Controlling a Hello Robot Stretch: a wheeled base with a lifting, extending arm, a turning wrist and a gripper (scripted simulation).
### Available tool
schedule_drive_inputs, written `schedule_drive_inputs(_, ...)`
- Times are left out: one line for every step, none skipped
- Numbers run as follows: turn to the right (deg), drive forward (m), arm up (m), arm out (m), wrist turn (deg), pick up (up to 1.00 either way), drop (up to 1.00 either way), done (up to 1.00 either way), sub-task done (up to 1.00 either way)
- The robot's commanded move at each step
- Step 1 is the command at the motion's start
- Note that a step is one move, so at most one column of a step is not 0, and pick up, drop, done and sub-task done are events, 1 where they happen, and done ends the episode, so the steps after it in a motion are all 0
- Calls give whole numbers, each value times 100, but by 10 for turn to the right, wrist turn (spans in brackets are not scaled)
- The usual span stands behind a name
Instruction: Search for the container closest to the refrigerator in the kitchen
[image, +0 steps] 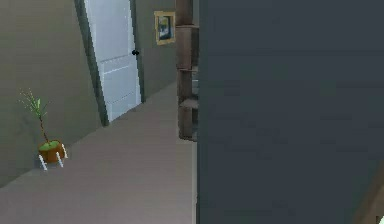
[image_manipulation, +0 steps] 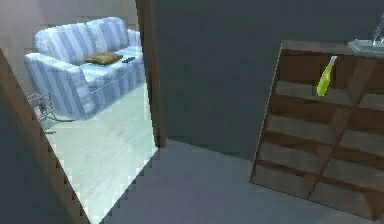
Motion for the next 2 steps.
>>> schedule_drive_inputs(30, 0, 0, 0, 0, 0, 0, 0, 0)
schedule_drive_inputs(0, 45, 0, 0, 0, 0, 0, 0, 0)
